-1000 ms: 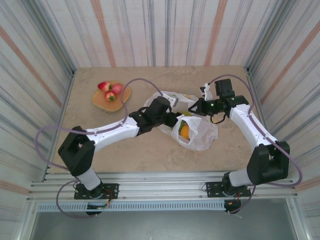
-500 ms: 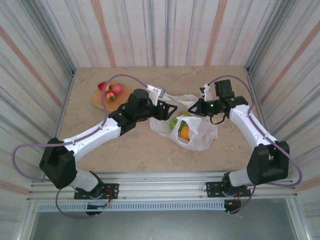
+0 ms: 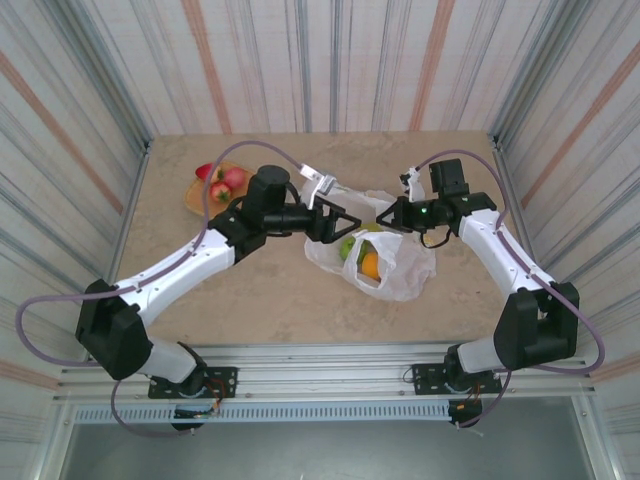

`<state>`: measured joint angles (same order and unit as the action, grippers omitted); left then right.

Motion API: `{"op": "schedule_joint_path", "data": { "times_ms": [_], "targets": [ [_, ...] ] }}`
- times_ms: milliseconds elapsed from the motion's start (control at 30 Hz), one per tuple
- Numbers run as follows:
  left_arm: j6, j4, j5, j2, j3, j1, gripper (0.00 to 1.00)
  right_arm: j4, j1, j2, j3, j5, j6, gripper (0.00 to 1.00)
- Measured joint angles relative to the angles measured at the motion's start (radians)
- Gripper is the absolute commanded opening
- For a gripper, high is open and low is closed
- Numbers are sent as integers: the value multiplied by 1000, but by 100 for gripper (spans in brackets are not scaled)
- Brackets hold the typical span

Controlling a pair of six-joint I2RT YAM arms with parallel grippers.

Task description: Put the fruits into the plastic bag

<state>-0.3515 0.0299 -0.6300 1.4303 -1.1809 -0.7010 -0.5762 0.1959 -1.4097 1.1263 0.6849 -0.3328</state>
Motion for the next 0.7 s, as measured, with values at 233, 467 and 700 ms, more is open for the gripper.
{"op": "schedule_joint_path", "data": {
  "times_ms": [233,467,700],
  "targets": [
    [2,-2,-89,-1,-8,6,78,0,1,0,0,-3,-6,0],
    [-34,-12,-90,-39,1,69,78,0,1,0,0,-3,-6,0],
    [-47,72,118,-141,5,201,78,0,8,10,0,-8,-7,0]
  ]
}}
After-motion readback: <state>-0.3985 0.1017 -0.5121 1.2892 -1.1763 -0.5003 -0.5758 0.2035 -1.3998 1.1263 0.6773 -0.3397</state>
